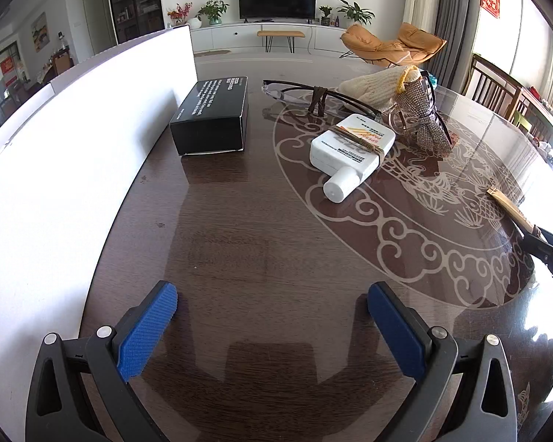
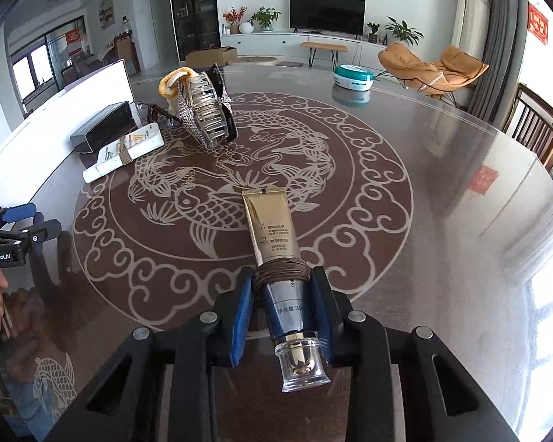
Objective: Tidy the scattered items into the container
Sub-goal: 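Grasp the white sunscreen bottle with the left gripper while the right gripper holds the tube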
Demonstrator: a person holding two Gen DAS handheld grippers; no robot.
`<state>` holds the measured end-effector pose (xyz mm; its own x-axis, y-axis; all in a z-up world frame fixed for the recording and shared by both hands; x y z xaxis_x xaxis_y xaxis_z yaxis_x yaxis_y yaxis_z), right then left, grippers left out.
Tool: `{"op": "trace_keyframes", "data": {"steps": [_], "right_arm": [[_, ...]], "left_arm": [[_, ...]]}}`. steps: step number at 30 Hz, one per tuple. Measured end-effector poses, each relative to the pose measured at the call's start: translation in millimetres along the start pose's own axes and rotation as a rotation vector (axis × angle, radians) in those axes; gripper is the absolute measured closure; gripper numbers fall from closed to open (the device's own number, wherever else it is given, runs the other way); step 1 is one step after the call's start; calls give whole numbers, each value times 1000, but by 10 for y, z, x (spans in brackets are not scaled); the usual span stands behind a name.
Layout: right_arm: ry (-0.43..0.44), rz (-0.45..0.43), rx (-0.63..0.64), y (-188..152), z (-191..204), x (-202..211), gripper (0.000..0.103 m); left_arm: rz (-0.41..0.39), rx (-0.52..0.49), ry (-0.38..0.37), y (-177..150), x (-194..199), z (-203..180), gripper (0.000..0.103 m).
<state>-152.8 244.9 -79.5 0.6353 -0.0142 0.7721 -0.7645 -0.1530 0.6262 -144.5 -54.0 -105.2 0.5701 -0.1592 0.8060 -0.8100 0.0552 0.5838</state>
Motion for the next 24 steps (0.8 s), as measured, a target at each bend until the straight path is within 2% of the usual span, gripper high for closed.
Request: {"op": "trace_keyframes", "data": {"steps": [3,5,7,9,11,15,18,24], "right_arm": [[-10,-1,6,-8,-1,8,70],[-3,2,-11,-10,-35,0,63],[9,10,-13,-18,-32,-11,40],[11,15,13,-23,20,-20,33],[13,14,22,-26,42,-18,33],[32,20,22,-39,62,-27,25],[21,27,28,-49,67,-45,18],[20,30,24,-51,62,-58,16]], "left_arm": [[0,0,0,0,0,0,0],[0,0,0,1,-1,-1,0],[0,0,0,1,-2,-1,0],[0,0,1,1,-2,0,0],[0,0,1,1,-2,-1,0],[3,-11,-9,46,-39,-31,0],[11,-79,-54,189,-153,-133,0],[23,-165,-116,558,-439,-239,0]]}}
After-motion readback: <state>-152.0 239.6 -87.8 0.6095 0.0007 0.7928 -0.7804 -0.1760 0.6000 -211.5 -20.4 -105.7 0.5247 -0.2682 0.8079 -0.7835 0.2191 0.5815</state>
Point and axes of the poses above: each gripper's, at about its wrist camera, not at the fingertips, and x roughly against the way its jaws point, z to its left, y to its top, the point moved 9 cm from there along -x, roughly the way its jaws point, and after that the axes turned 7 degrees about -y, right-handed, at the moved point
